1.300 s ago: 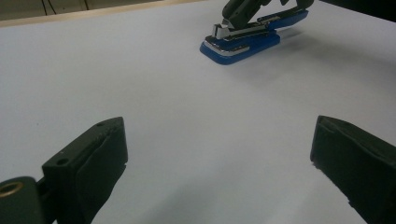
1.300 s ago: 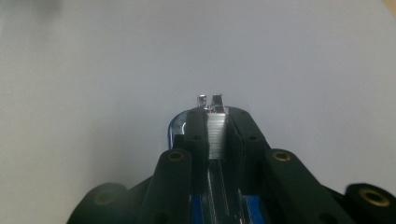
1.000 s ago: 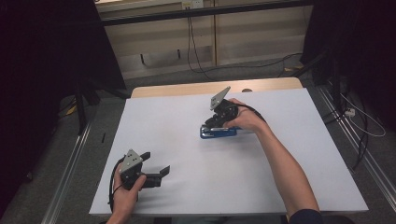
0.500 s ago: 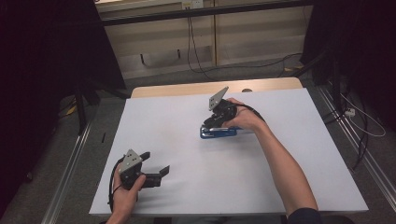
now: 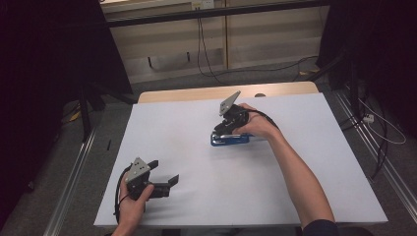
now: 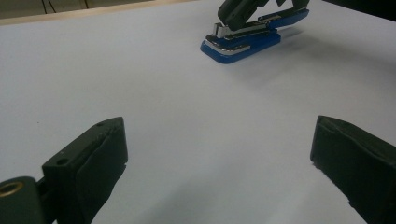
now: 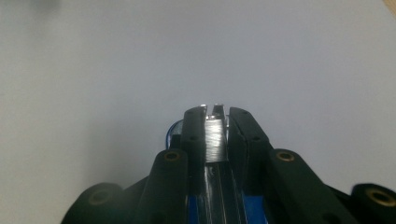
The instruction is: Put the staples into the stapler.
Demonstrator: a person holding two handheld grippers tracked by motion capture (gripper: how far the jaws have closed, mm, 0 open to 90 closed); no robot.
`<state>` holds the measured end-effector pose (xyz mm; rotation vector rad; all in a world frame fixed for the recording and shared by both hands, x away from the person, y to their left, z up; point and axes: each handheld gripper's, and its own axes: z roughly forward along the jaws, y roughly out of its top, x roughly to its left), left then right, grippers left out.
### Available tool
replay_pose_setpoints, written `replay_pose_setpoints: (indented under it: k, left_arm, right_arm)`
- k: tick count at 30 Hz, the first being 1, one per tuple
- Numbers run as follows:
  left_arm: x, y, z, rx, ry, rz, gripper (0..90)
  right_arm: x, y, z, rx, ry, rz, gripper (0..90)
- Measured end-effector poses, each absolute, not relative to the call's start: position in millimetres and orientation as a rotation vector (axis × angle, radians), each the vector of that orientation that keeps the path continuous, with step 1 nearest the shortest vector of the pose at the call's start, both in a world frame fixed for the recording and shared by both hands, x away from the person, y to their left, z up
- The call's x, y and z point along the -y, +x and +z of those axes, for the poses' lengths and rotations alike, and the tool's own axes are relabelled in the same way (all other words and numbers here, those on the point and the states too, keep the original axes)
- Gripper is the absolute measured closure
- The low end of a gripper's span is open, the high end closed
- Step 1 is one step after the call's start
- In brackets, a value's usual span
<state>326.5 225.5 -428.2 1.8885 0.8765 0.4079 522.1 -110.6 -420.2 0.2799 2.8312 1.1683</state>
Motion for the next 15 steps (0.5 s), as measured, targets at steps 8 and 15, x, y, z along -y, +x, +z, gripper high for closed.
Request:
replay_pose_setpoints:
  k: [8, 15]
  left_arm:
    - [-225.9, 326.7, -428.5, -0.878, 1.888, 0.407, 4.1]
    - [-225.5, 327.2, -428.4, -0.883, 1.892, 0.414, 4.1]
  right_arm:
    - [112.8, 522.3, -419.6, -2.825, 0.339, 1.178, 71.0]
    - [119.8, 519.7, -417.9, -2.782, 0.42, 1.195, 59.2]
